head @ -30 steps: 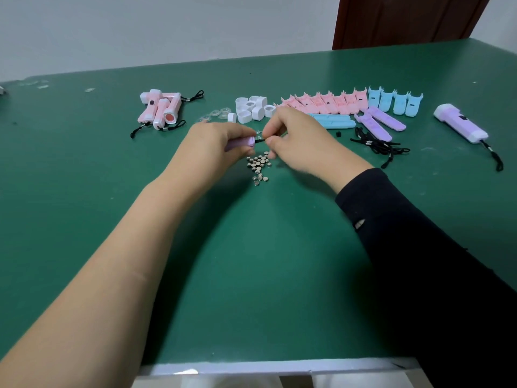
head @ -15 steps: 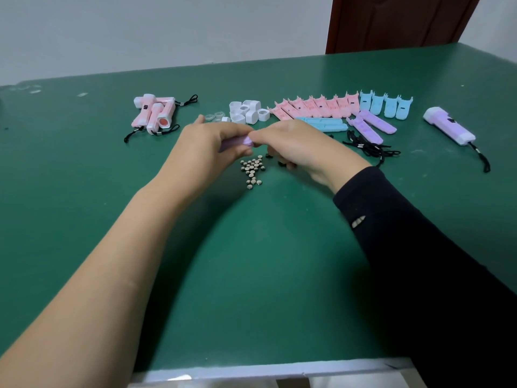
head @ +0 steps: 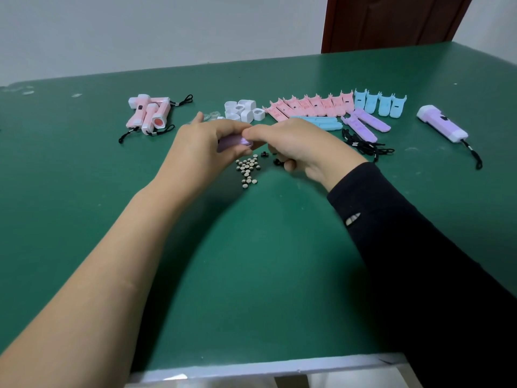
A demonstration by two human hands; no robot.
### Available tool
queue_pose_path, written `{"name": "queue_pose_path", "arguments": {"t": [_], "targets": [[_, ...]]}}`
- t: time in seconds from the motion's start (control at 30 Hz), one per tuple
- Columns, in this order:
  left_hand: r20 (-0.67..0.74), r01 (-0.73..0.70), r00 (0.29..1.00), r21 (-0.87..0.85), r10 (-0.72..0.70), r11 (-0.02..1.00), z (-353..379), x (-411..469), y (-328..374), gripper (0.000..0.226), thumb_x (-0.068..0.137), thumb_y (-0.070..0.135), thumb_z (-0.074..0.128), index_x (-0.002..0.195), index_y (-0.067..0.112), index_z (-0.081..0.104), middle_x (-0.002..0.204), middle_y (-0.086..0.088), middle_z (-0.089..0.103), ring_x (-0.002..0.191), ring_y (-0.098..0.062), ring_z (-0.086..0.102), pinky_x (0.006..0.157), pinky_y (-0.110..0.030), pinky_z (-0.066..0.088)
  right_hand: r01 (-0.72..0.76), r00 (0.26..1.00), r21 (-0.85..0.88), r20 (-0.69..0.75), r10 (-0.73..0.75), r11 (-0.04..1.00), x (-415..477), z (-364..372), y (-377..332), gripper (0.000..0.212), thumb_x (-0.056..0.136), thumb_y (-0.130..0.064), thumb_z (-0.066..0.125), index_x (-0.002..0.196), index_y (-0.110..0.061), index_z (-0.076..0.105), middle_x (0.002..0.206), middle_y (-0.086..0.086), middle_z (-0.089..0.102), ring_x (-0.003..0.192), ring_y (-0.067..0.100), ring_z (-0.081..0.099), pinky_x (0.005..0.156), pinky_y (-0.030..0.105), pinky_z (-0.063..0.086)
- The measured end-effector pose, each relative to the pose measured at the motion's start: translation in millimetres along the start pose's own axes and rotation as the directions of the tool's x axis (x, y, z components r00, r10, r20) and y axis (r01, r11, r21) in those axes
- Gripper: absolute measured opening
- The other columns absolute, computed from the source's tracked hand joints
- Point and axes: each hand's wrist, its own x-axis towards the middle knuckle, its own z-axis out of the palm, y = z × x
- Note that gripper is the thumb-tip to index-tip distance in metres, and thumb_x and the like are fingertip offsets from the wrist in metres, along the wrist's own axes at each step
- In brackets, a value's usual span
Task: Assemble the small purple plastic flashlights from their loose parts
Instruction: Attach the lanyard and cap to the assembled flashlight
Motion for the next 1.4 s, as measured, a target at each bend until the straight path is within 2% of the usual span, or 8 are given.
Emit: {"name": "queue_pose_path", "arguments": {"t": [0.23,0.33,0.43,0.63,0.8,0.97,1.2,1.4], "targets": [[0.007,0.022,1.0,-0.046,-0.021,0.999,-1,0,-1,0.031,0.085,0.019,0.074,0.116,0.014,0.069,0.098,0.019,0.06,0.091,-0.004,0.059,0.11,-0.052,0.036,-0.053,0.998,0.101,0.048,0.049,0.993,3,-9,3,0.037,0.085,-0.048,0.058,0.067,-0.018,0.071,0.052,-0.01,0.039,0.043,0.008,0.032,0.044,0.019,0.026],[0.005,0.069,0.998,-0.078,-0.069,0.995,-1,2,-5,0.029,0.084,0.021,0.075,0.113,0.016,0.069,0.097,0.016,0.063,0.098,-0.01,0.064,0.104,-0.027,0.043,-0.074,0.995,0.176,0.078,0.061,0.982,4,-14,5,0.033,0.091,-0.04,0.054,0.071,-0.019,0.07,0.05,-0.012,0.048,0.041,0.004,0.039,0.042,0.015,0.032],[0.012,0.109,0.994,-0.133,-0.109,0.985,0,3,-8,0.026,0.083,0.021,0.077,0.107,0.022,0.067,0.092,0.019,0.064,0.089,0.015,0.059,0.083,-0.002,0.041,-0.096,0.994,0.283,0.076,0.077,0.954,4,-18,6,0.023,0.094,-0.028,0.05,0.08,-0.019,0.065,0.053,-0.01,0.059,0.045,0.005,0.048,0.045,0.016,0.039],[0.023,0.142,0.99,-0.222,-0.14,0.965,-2,2,-7,0.024,0.082,0.02,0.078,0.096,0.031,0.061,0.09,0.028,0.063,0.086,0.02,0.058,0.08,-0.001,0.041,-0.074,0.996,0.47,0.085,0.039,0.88,2,-23,5,0.015,0.094,-0.026,0.056,0.09,-0.016,0.065,0.059,-0.008,0.063,0.049,0.006,0.052,0.048,0.018,0.042],[0.043,0.159,0.987,-0.26,-0.153,0.952,-2,2,-7,0.024,0.082,0.023,0.078,0.091,0.036,0.059,0.088,0.024,0.066,0.092,-0.005,0.065,0.086,-0.017,0.048,0.07,0.996,0.276,0.038,-0.084,0.958,-1,-19,6,0.007,0.083,-0.025,0.073,0.086,-0.021,0.068,0.072,-0.009,0.064,0.053,0.004,0.052,0.052,0.019,0.04],[0.082,0.162,0.986,-0.316,-0.143,0.935,-2,1,-6,0.023,0.083,0.022,0.077,0.09,0.034,0.059,0.091,0.011,0.071,0.094,-0.023,0.066,0.088,-0.028,0.049,0.258,0.966,0.108,-0.015,-0.258,0.96,-6,-13,3,0.012,0.084,-0.02,0.073,0.074,-0.025,0.067,0.064,-0.013,0.062,0.054,0.0,0.054,0.051,0.015,0.039],[0.175,0.251,0.965,-0.41,-0.195,0.877,-2,2,-6,0.012,0.089,0.026,0.07,0.092,0.032,0.06,0.087,0.01,0.072,0.059,-0.001,0.055,0.054,-0.014,0.041,0.318,0.948,0.056,0.007,-0.319,0.946,-9,-10,-3,0.019,0.097,-0.016,0.054,0.079,-0.022,0.059,0.075,0.0,0.061,0.058,0.007,0.054,0.061,0.024,0.044],[0.257,0.316,0.943,-0.474,-0.214,0.822,-4,2,-5,0.009,0.092,0.025,0.067,0.094,0.028,0.059,0.084,0.012,0.073,0.07,-0.021,0.054,0.05,-0.024,0.044,0.351,0.936,-0.021,0.001,-0.351,0.936,-14,-11,-10,0.013,0.099,-0.019,0.048,0.088,-0.02,0.055,0.071,-0.008,0.056,0.052,0.007,0.042,0.059,0.025,0.038]]}}
